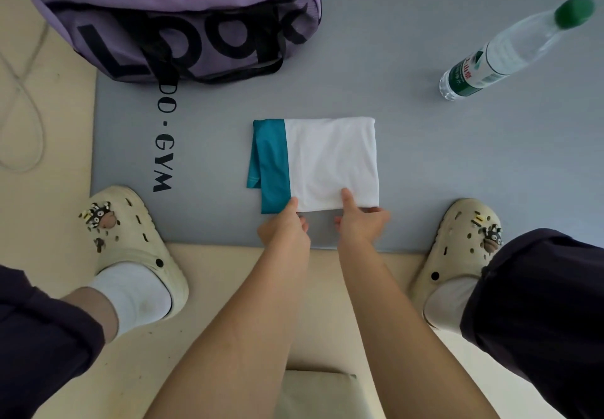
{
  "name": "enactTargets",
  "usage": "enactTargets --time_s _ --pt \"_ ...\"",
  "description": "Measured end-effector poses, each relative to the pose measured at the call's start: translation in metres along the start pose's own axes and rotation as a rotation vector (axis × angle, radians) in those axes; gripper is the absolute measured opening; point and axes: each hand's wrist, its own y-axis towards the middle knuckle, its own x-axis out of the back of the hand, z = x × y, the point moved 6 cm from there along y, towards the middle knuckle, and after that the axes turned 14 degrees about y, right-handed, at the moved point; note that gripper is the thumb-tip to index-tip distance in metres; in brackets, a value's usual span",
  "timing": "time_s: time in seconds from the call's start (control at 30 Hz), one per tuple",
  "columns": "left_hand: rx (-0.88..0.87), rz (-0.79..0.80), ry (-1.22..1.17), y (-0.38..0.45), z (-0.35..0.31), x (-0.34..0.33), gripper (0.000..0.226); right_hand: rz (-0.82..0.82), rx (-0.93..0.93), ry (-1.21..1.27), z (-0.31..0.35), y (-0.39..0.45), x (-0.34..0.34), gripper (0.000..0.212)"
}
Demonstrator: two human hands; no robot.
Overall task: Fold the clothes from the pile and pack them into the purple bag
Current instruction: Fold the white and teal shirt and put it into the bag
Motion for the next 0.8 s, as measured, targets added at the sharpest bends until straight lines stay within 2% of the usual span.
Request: enactTargets --time_s 0.07,0.2,0.3,0.37,0.47,0.6,0.7,0.77,0.8 --pt "0.033 0.062 -0.045 -0.004 0.004 -0.008 0.028 -0.007 0.057 0.002 0.012 0.008 0.005 0.059" --pt "0.058 0.199 -0.151 -0.007 0.002 -0.015 0.021 0.096 0.06 -0.185 0.028 0.024 0.013 0.036" --pt "0.057 0.241 -0.141 -0.006 0.0 -0.009 0.024 0.191 0.09 -0.347 0.038 0.032 0.012 0.034" --pt "0.017 0.23 -0.12 -0.007 -0.004 -0.002 0.028 0.242 0.094 -0.319 0.044 0.032 0.009 0.026" --pt "-0.046 0.251 -0.142 -0.008 -0.016 0.003 0.039 0.292 0.032 -0.227 0.049 0.029 0.003 0.033" --pt "-0.054 0.403 -0.16 -0.016 -0.039 -0.001 0.029 0.429 -0.046 -0.239 0.057 0.022 -0.01 0.02" --pt "-0.237 0.506 -0.192 -0.017 -0.075 0.001 0.016 0.584 -0.013 -0.088 0.073 0.017 -0.021 0.024" --pt "-0.403 0.6 -0.215 -0.018 -0.096 0.005 0.015 0.689 -0.023 -0.03 0.076 0.014 -0.026 0.021" --pt "-0.445 0.614 -0.187 -0.017 -0.098 0.008 0.017 0.691 -0.027 -0.049 0.073 0.015 -0.026 0.02"
